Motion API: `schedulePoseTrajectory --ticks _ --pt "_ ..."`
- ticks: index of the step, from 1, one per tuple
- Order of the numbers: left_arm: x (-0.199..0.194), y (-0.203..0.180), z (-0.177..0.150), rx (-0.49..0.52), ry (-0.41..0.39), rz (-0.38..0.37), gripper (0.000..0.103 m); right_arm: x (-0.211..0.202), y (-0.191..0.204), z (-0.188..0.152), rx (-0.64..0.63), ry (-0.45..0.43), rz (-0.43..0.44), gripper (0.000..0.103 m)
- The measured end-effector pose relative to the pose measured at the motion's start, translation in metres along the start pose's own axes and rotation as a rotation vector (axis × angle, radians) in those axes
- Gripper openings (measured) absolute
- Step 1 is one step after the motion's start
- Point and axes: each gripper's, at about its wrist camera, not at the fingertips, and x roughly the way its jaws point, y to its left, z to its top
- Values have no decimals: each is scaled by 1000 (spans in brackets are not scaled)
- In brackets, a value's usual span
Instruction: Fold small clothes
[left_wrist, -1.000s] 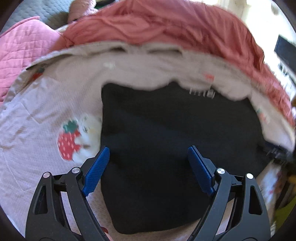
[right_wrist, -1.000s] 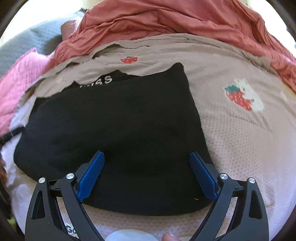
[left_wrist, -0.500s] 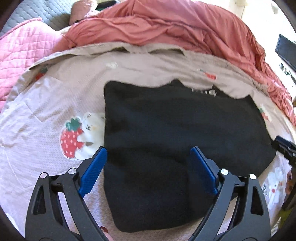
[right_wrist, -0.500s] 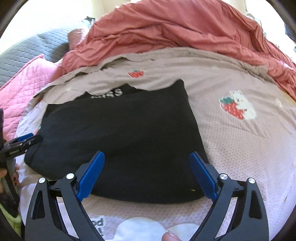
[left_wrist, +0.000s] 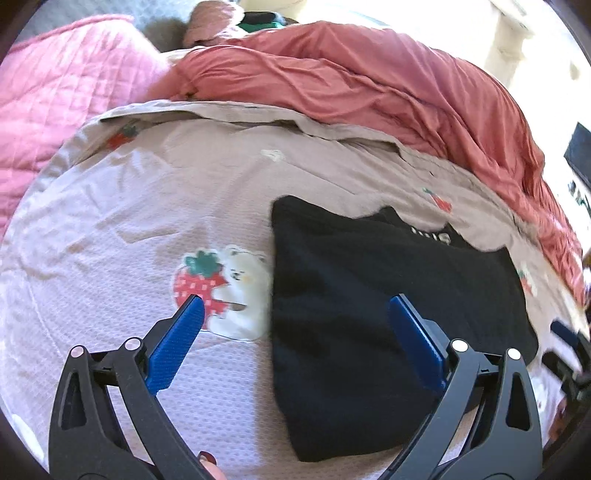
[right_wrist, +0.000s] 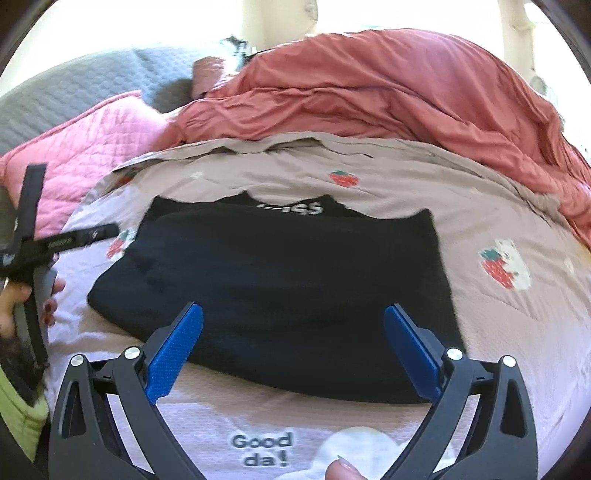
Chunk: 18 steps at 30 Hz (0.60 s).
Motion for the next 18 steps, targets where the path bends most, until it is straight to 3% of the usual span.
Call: schedulePoseTrajectory --ticks 11,18 --pt "-7 36 8 -111 -20 38 93 16 76 1 -171 -1 70 98" --pt "-4 46 10 -125 -11 72 93 32 131 -2 -330 11 102 98"
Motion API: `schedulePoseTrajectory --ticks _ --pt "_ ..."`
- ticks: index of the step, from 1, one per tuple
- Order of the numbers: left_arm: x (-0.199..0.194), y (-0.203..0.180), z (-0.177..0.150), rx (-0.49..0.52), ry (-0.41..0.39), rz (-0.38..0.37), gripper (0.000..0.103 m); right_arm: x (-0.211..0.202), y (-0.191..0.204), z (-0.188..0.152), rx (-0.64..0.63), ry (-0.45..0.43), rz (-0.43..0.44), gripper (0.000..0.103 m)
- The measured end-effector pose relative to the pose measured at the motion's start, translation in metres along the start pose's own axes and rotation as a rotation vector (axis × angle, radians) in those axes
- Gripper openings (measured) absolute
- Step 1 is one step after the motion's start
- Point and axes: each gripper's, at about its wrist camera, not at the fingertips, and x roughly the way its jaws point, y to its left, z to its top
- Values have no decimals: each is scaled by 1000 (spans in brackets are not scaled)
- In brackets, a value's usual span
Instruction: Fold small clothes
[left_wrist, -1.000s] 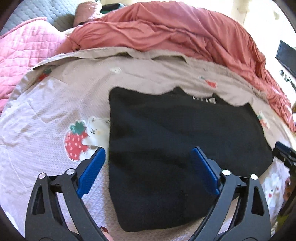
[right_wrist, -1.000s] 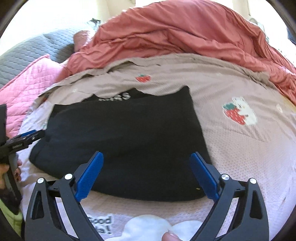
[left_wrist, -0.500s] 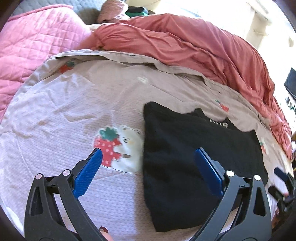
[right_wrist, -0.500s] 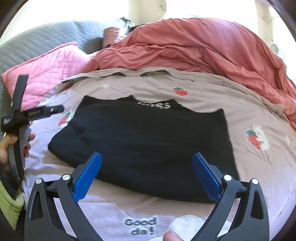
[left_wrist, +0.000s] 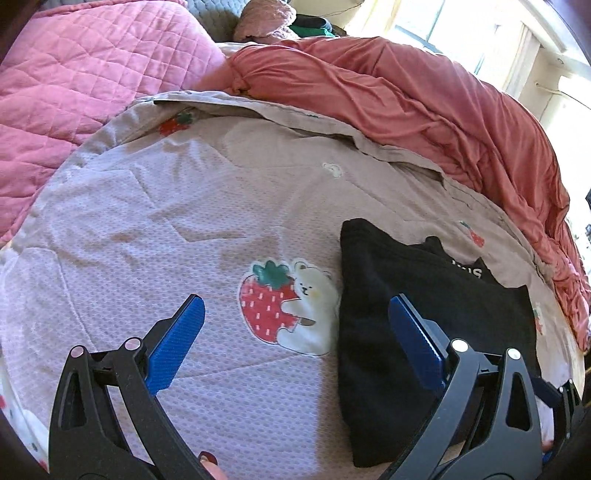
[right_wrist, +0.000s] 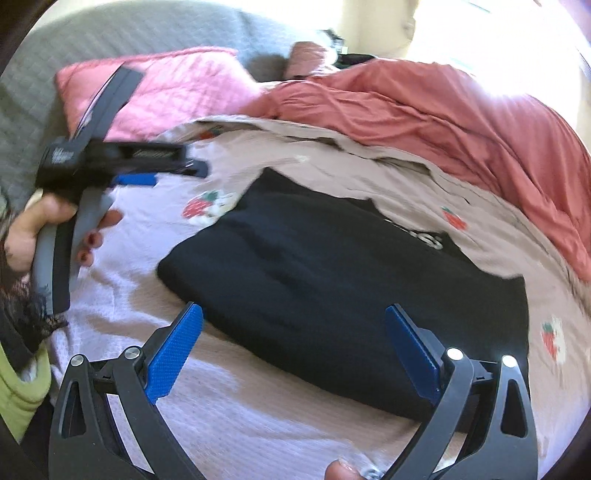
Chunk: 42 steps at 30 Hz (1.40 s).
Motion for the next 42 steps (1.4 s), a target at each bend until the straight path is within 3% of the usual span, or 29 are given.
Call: schedulePoseTrajectory --ticks 10,17,24,30,36,38,40,42 --pt "15 5 -1 -15 36 5 93 38 50 9 -177 70 -12 98" --pt "22 5 0 -3 44 11 93 62 69 0 -326 108 -97 97" --pt "32 1 -1 17 61 18 93 79 64 3 -290 121 -113 97" --pt "38 -3 -2 24 75 -1 93 85 61 9 -283 94 -141 97" --pt "50 -4 -4 -8 112 -63 93 83 73 6 -394 19 -222 96" --pt "53 -3 -4 -26 125 -88 93 81 73 6 -406 0 -223 83" --pt "56 -2 -5 -44 134 -109 93 80 70 6 -396 -10 -219 47" --pt "58 -1 -6 -53 135 -118 93 76 63 7 -369 -28 -207 26"
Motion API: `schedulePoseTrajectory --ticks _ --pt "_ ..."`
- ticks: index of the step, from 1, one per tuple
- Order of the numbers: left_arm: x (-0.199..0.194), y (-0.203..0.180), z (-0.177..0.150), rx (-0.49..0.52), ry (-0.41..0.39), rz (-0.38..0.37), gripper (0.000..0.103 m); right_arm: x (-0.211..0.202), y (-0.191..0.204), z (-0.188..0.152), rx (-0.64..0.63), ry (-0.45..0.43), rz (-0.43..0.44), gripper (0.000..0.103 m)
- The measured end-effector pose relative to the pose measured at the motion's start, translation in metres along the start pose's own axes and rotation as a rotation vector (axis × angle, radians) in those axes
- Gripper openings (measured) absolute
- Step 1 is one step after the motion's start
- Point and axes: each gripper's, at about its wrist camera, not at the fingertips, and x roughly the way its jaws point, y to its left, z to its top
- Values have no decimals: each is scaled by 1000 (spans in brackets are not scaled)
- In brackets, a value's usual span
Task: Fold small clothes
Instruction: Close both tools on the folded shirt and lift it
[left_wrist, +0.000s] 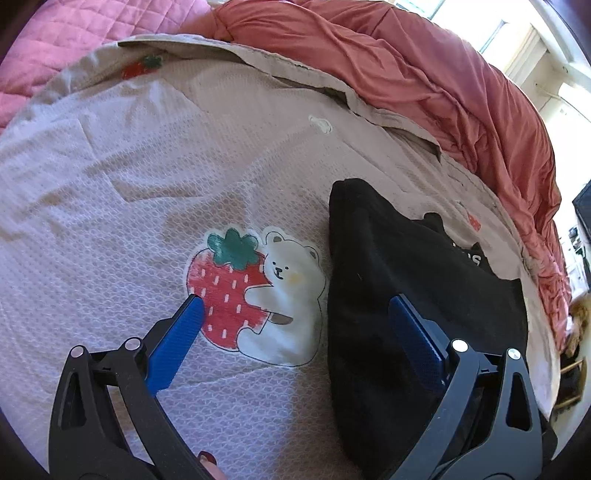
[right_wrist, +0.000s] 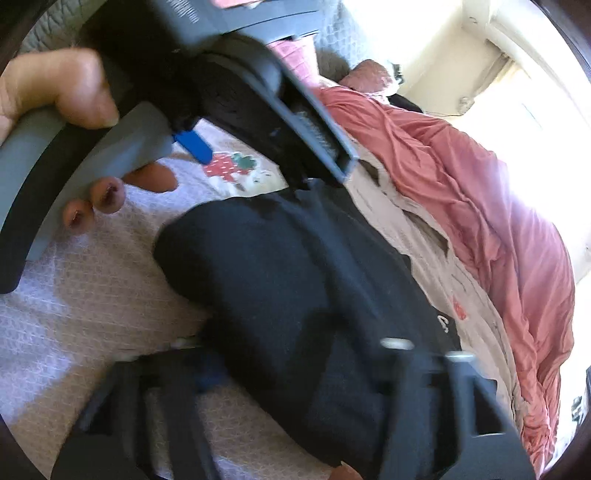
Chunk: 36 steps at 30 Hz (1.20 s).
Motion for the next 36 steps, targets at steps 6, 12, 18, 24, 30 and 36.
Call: schedulePoseTrajectory --ticks 6,12,18,24,30,36 --pt "2 0 3 -60 14 -120 93 -14 -32 -2 146 -76 34 9" --pt "10 1 -2 -179 63 -358 93 -13 -33 -5 164 -91 87 9" --pt "22 -11 -3 -221 94 -451 87 -15 -30 -7 178 -97 106 9" --pt "32 -27 -10 -220 150 -485 43 -17 -32 -8 191 -110 110 9" --pt "18 -24 -11 -248 118 -509 20 -26 -36 -10 220 -131 110 9" --pt "-12 -58 -12 -198 43 -493 19 -52 -58 -22 330 -193 81 8"
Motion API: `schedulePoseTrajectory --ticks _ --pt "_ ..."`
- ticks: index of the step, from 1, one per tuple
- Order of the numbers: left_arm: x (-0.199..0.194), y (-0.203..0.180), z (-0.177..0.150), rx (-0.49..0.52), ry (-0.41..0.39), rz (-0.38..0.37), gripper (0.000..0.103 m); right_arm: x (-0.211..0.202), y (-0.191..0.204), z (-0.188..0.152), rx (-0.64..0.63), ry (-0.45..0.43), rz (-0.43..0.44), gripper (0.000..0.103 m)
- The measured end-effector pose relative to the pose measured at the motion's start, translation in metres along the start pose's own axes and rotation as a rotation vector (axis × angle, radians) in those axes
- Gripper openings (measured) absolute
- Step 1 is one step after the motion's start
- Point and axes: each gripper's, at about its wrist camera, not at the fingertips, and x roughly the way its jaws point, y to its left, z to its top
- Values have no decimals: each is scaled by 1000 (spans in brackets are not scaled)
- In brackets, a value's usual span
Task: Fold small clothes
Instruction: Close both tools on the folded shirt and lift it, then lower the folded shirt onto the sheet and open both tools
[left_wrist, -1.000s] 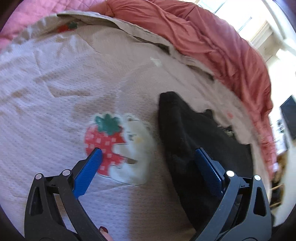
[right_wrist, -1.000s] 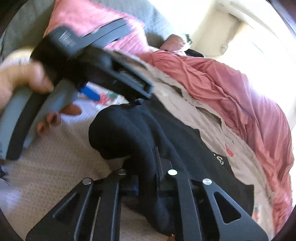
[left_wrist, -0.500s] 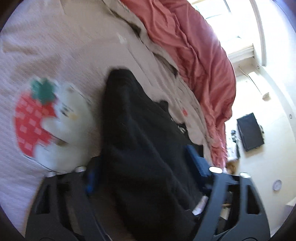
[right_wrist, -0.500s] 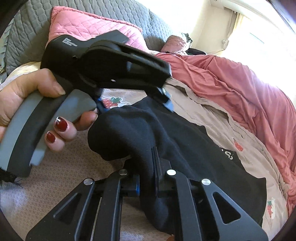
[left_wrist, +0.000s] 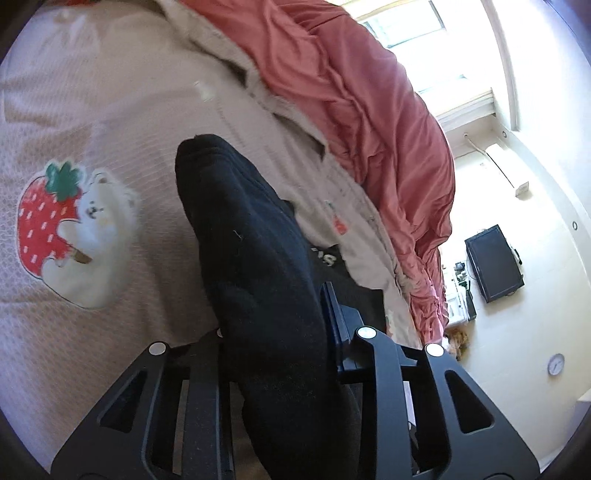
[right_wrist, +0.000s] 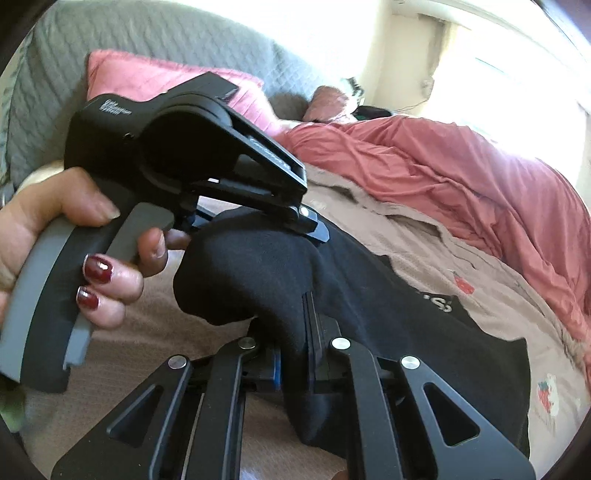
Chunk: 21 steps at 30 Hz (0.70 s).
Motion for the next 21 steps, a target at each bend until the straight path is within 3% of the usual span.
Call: schedulePoseTrajectory --ticks 9,16,21 --pt "28 -92 -10 130 21 118 19 -41 -67 -15 265 -67 -33 7" --pt "79 -161 -31 251 91 174 19 -73 -119 -43 416 -89 -73 7" --pt "121 -185 -48 264 150 189 19 -88 -153 -66 521 -73 -86 7"
